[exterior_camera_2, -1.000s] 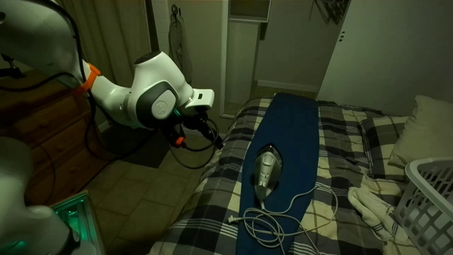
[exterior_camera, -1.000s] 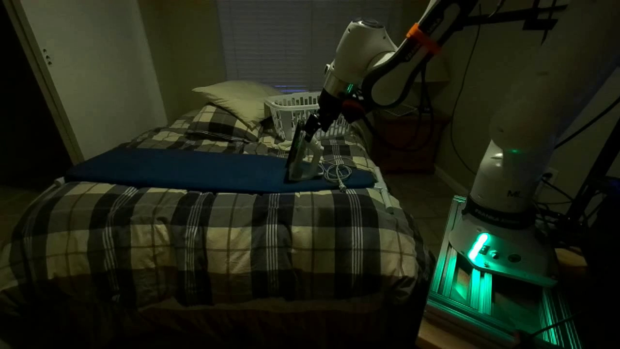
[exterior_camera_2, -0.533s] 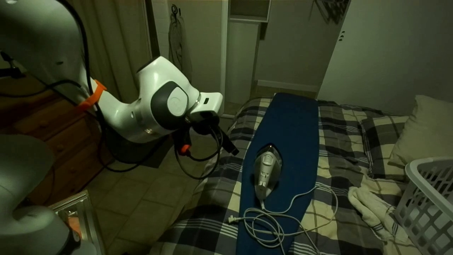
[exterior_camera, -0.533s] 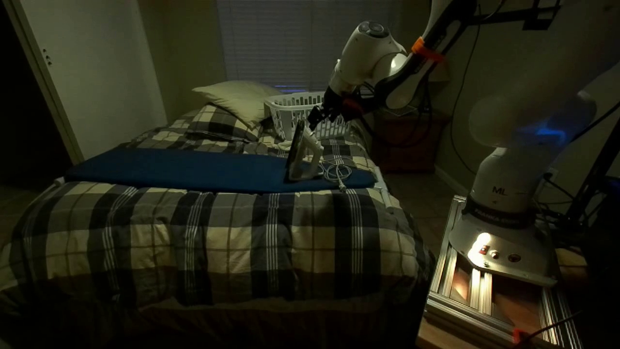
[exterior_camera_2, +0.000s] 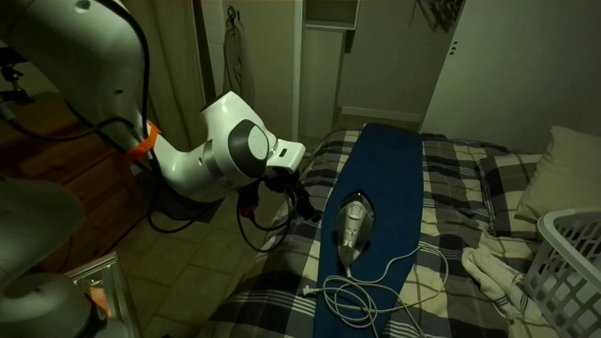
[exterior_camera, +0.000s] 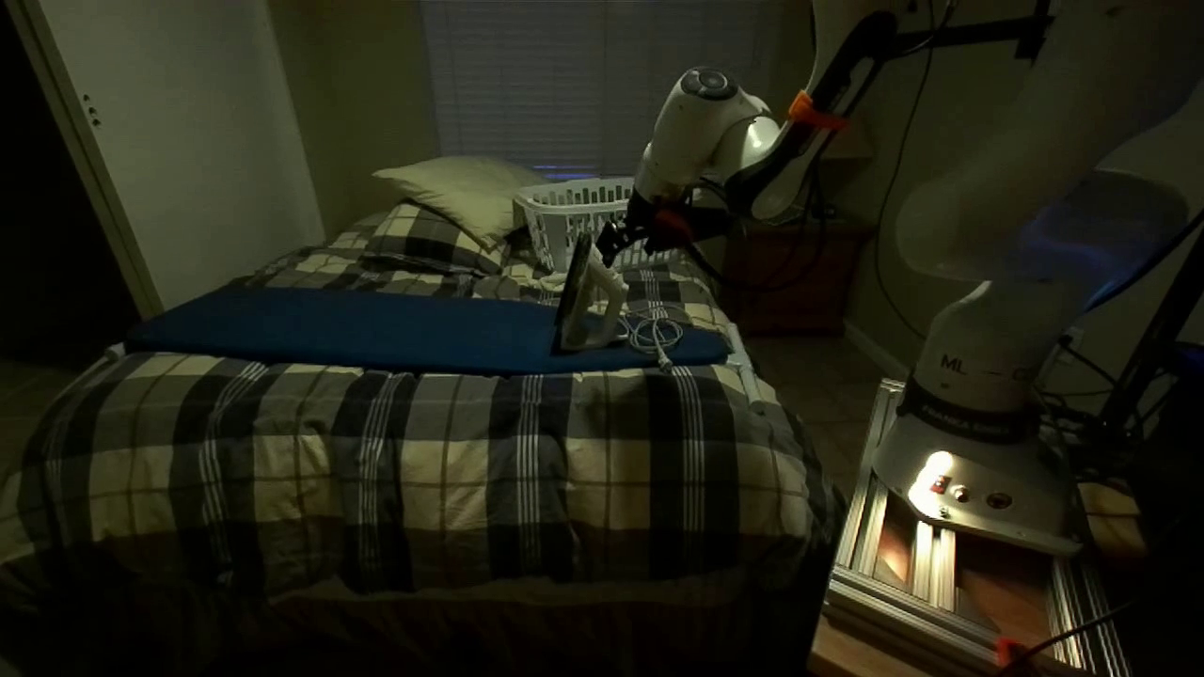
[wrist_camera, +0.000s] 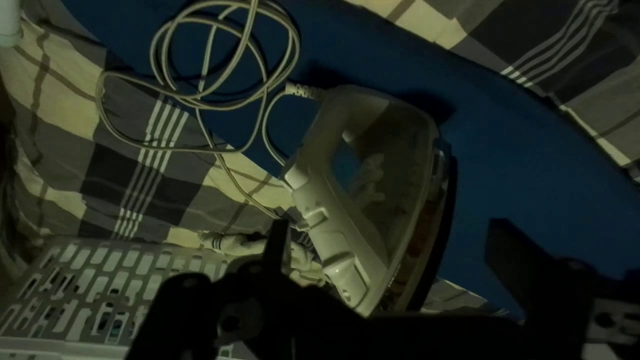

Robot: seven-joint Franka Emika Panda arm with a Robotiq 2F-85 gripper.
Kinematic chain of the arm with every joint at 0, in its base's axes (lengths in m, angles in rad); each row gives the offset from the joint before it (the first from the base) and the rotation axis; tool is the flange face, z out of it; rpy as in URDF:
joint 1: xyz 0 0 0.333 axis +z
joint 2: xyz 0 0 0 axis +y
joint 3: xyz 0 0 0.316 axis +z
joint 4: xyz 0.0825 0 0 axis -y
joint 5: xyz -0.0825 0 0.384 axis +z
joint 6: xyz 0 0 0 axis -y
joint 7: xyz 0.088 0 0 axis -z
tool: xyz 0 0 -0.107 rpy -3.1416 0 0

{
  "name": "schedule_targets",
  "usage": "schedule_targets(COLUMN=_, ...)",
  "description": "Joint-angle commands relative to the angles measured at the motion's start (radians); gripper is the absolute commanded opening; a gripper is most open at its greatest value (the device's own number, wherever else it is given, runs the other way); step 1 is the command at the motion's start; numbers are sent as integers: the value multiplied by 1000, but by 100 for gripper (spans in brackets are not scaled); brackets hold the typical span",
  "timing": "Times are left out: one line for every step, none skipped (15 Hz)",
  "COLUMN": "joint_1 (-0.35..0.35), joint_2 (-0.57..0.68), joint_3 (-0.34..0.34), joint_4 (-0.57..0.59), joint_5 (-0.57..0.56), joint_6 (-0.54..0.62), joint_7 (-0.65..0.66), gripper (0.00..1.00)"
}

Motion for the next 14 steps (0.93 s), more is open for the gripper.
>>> schedule_targets(joint_1=-71, joint_2=99, joint_3=69, joint_4=68, joint_5=-185, joint_6=-75, joint_7=208, gripper=100)
schedule_targets(joint_1=-80, joint_2=117, joint_3=78, joint_4=86, joint_5=-268, joint_6=-102, joint_7=273, gripper=100)
schedule_targets(joint_1=-80, joint_2=138, joint_3=85, joint_4=106, joint_5=-347, joint_6=-142, joint_7=337, gripper=100)
schedule_targets(joint_1=-73, joint_2=156, joint_3=91, joint_4=124, joint_5=-420, joint_6=-189, joint_7=399, gripper=100)
schedule_targets(joint_1=-62, joint_2=186, joint_3=94, joint_4=143, joint_5=-497, joint_6=-240, joint_7=467, gripper=100)
schedule_targets(joint_1=-49, joint_2=223, joint_3=98, joint_4=160, joint_5=-571, joint_6=-293, joint_7=541, gripper=100)
schedule_targets(joint_1=-36, joint_2=265, joint_3=101, joint_4=174, joint_5=-647, joint_6=-350, joint_7=614, gripper=100)
schedule_targets(joint_1=-22, joint_2=312, joint_3=103, joint_4=186, joint_5=-723, joint_6=-409, joint_7=689, gripper=100)
schedule_targets(joint_1=-8, joint_2=365, joint_3=101, joint_4=198, joint_5=-799, joint_6=-472, joint_7=767, gripper=100)
schedule_targets(joint_1=8, joint_2=419, joint_3=96, joint_4=206, joint_5=-873, joint_6=-533, joint_7=837, gripper=100)
schedule_targets(joint_1=185, joint_2=445, joint_3=-80, joint_4=217, joint_5=-930, joint_6=-560, joint_7=902, gripper=100)
schedule_targets(joint_1=232, joint_2=483, joint_3=-124, joint_4=229, joint_5=-968, joint_6=-590, joint_7=953, gripper=100)
schedule_targets(joint_1=309, joint_2=509, joint_3=-200, joint_4=246, joint_5=-1010, joint_6=-610, joint_7=1005, gripper=100)
schedule_targets(joint_1=379, joint_2=533, joint_3=-269, joint_4=263, joint_5=-1037, joint_6=-623, joint_7=1045, gripper=100)
